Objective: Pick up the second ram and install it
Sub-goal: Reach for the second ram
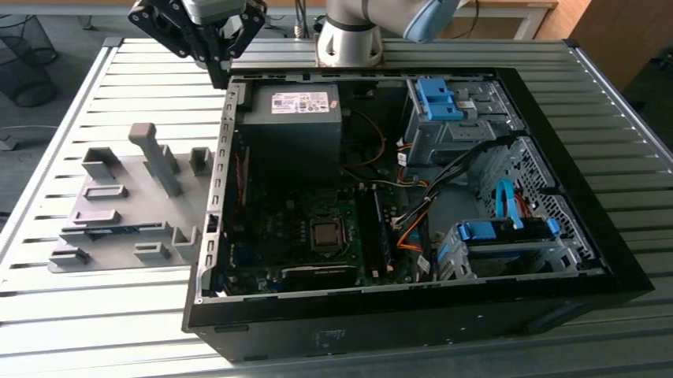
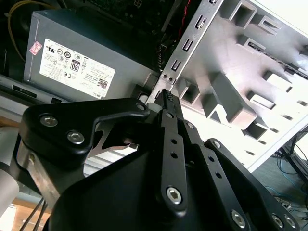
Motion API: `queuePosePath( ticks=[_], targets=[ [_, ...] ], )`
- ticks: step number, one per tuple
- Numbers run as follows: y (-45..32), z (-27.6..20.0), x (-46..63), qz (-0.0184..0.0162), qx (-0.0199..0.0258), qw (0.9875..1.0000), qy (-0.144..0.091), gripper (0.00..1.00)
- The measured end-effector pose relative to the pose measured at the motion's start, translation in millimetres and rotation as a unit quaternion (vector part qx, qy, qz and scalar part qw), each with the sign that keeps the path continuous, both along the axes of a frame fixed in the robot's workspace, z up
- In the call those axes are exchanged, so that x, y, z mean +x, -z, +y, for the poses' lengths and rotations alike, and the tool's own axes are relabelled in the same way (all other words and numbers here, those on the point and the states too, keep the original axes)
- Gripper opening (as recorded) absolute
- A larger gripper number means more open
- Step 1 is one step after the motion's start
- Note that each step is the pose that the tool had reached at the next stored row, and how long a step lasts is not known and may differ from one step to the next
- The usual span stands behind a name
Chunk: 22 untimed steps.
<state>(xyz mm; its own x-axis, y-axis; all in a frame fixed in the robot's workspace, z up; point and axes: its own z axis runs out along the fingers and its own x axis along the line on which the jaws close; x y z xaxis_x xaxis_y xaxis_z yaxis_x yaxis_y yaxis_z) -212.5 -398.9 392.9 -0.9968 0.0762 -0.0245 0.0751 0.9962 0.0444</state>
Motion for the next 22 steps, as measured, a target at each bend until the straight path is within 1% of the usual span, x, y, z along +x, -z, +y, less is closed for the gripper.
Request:
queuePosePath(
  ticks=[22],
  targets=[
    [0.2, 0.0, -11.6, 0.0, 0.0, 1.0, 0.0, 0.1]
  ],
)
